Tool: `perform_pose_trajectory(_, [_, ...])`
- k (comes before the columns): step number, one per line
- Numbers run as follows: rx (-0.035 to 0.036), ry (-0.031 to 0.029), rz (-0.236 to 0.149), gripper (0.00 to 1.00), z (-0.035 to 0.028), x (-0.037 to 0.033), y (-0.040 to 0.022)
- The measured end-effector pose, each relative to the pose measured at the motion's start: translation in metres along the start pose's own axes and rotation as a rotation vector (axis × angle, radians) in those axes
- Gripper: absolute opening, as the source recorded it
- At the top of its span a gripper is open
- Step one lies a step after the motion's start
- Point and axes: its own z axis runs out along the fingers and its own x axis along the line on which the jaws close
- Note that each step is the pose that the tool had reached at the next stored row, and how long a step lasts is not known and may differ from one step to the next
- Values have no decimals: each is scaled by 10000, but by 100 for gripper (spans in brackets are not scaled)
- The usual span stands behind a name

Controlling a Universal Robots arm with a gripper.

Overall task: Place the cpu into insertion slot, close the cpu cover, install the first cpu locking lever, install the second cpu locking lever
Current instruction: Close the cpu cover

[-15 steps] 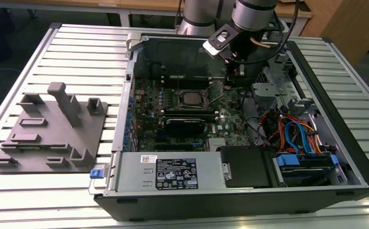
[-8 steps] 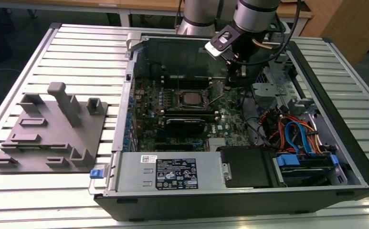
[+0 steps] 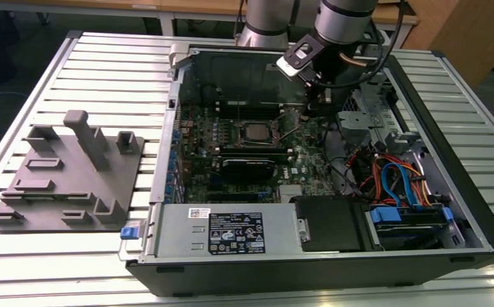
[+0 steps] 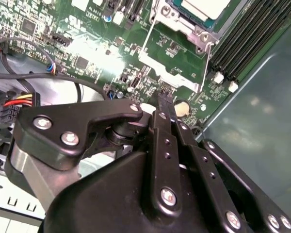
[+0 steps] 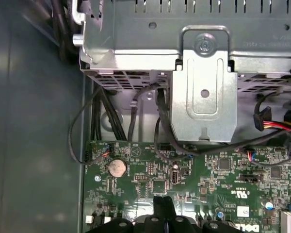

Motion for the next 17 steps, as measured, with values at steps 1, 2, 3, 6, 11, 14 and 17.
perform_pose_trajectory(1, [0, 0, 0, 10, 4, 0, 5])
perform_pose_trajectory(2, [0, 1, 0, 10, 12, 0, 9])
perform_pose_trajectory(3, [0, 0, 1, 10, 25, -1, 9])
perform_pose_trajectory(6, [0, -1, 0, 10, 76, -2, 14])
perform_pose_trajectory(11, [-1, 0, 0, 10, 147, -2, -3])
perform_pose_trajectory(14, [-1, 13, 0, 10, 149, -3, -70])
perform_pose_trajectory(17, [0, 15, 0, 10, 149, -2, -78])
